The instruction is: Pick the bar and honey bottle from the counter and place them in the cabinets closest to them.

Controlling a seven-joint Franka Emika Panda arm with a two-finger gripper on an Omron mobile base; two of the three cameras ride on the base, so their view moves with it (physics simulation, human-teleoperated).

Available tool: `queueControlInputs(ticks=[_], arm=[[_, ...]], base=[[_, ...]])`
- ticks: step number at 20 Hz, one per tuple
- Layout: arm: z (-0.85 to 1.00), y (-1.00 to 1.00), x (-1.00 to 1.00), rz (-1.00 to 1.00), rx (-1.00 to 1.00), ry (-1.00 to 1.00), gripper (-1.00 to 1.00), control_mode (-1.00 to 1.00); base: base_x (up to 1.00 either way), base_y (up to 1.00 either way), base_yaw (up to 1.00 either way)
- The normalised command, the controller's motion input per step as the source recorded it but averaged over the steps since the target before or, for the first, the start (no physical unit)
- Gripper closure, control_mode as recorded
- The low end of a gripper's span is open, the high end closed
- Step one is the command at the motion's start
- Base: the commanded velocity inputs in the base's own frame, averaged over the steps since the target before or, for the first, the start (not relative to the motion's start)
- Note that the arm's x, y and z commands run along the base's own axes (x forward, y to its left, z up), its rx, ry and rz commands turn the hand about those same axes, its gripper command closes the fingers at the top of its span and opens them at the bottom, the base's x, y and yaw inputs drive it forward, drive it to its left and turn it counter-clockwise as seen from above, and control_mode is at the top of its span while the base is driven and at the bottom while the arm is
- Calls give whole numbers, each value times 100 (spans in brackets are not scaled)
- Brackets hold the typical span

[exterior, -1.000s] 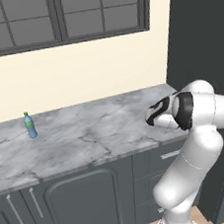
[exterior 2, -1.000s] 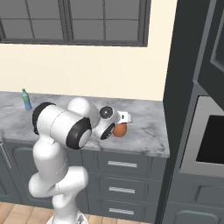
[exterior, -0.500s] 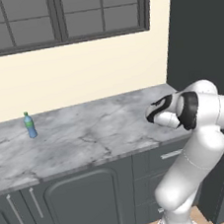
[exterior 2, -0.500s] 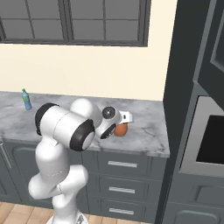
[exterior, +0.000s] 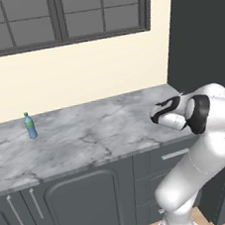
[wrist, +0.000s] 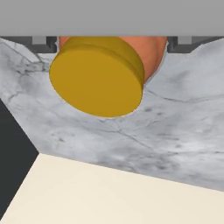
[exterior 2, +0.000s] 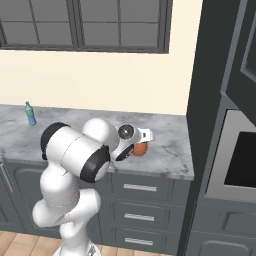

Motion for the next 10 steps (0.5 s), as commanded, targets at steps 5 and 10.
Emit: queueControlInputs(ticks=[5,10], arm=[[66,4,-14,0,0,5,100,-100],[68,9,-25,0,0,4,100,-100]], base=[[0,0,0],[0,0,0]])
